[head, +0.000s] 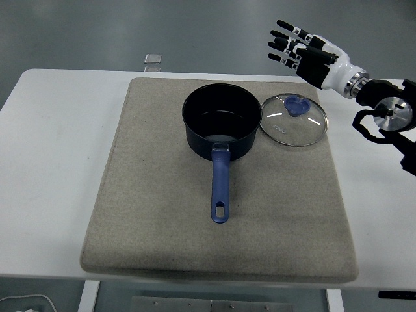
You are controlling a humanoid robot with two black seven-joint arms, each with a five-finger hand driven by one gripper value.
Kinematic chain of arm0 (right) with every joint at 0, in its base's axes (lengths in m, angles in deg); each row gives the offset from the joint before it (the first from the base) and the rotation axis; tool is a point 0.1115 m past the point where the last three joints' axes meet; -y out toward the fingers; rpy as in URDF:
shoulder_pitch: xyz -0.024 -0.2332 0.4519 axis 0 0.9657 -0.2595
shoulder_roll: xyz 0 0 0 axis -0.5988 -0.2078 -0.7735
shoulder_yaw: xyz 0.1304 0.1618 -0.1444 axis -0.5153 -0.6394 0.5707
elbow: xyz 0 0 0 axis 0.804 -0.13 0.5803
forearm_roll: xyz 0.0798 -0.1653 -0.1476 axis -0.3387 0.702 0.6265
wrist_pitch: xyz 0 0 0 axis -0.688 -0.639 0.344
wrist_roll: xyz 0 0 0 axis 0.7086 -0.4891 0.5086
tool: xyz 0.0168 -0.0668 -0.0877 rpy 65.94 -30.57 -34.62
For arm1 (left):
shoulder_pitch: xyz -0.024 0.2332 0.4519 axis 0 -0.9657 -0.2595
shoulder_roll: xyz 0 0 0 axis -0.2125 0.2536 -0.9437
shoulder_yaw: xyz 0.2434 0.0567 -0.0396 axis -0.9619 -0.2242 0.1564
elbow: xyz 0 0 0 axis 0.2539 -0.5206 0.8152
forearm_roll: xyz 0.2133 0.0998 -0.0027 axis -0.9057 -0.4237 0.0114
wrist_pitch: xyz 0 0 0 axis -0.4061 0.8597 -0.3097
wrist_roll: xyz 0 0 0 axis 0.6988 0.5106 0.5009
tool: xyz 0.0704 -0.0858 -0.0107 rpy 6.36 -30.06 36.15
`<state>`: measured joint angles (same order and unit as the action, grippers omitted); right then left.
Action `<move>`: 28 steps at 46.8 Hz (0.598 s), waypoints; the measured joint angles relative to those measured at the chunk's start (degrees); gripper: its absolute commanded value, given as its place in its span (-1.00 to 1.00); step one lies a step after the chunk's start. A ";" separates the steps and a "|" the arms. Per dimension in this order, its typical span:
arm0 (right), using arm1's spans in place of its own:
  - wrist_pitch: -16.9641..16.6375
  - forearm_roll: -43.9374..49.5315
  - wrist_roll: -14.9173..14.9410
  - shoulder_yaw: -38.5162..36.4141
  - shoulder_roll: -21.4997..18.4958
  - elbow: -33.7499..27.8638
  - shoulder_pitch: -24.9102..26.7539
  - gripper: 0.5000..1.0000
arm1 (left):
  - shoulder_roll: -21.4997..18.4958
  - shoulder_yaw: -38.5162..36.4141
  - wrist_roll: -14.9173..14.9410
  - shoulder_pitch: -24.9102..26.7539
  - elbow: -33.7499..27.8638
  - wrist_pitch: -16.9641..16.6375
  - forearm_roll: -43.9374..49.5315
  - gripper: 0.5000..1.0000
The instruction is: Lift the pot lid and place it to the right of the pot.
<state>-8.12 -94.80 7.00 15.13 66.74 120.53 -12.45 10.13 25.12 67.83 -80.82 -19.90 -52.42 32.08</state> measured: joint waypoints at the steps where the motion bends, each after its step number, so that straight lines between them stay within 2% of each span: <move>1: 0.00 -0.33 -0.07 0.00 0.00 -0.13 0.01 0.60 | 0.00 0.00 0.00 0.01 0.00 0.00 0.00 1.00; 23: 1.04 -0.92 -0.25 0.00 0.09 -2.09 0.00 0.60 | 0.00 0.00 0.00 0.01 0.00 0.00 0.00 1.00; 28: 2.29 -0.56 -0.24 0.00 0.09 -2.09 -0.06 0.61 | 0.00 0.00 0.00 0.01 0.00 0.00 0.00 1.00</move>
<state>-5.83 -95.36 6.76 15.13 66.83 118.45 -12.51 10.13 25.12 67.83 -80.80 -19.90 -52.42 32.08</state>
